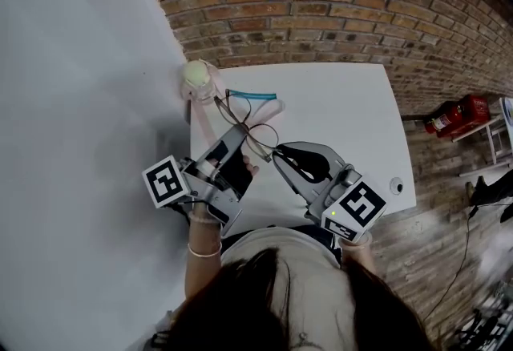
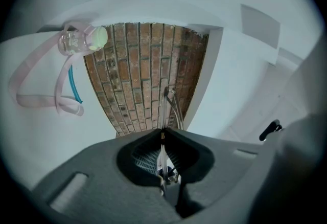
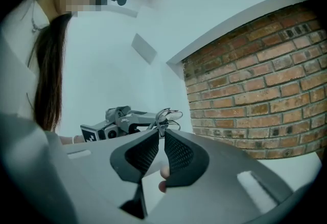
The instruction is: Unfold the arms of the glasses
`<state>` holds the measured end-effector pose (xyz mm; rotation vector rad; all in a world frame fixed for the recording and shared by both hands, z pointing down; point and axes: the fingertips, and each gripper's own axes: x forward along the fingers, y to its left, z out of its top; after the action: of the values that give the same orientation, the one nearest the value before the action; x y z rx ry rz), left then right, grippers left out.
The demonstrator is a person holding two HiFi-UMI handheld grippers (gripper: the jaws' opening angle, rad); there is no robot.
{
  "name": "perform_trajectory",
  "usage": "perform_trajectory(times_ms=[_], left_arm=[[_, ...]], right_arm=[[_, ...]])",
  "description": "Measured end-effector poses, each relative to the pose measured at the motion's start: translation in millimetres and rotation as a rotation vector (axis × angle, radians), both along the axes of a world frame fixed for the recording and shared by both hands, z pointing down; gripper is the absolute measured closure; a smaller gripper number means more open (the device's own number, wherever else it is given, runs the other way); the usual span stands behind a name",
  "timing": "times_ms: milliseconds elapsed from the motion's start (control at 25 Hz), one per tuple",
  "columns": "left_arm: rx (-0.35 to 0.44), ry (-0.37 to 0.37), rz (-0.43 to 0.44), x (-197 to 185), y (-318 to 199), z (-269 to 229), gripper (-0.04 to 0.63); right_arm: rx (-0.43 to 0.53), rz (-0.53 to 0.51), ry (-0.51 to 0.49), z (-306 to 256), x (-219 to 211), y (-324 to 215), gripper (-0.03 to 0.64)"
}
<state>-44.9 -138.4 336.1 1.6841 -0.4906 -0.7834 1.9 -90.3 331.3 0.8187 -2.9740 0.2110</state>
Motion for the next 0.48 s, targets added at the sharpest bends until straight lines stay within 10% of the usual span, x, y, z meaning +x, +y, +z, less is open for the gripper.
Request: perform_trajectory(times_ms=[480], left_arm=[[-0.011,-0.03,0.003,-0.7,-1.4,7.9,0.572]], right_arm=[[-0.003,-0.008,-0.004,-4.2,-0.4,0.5,0.58]])
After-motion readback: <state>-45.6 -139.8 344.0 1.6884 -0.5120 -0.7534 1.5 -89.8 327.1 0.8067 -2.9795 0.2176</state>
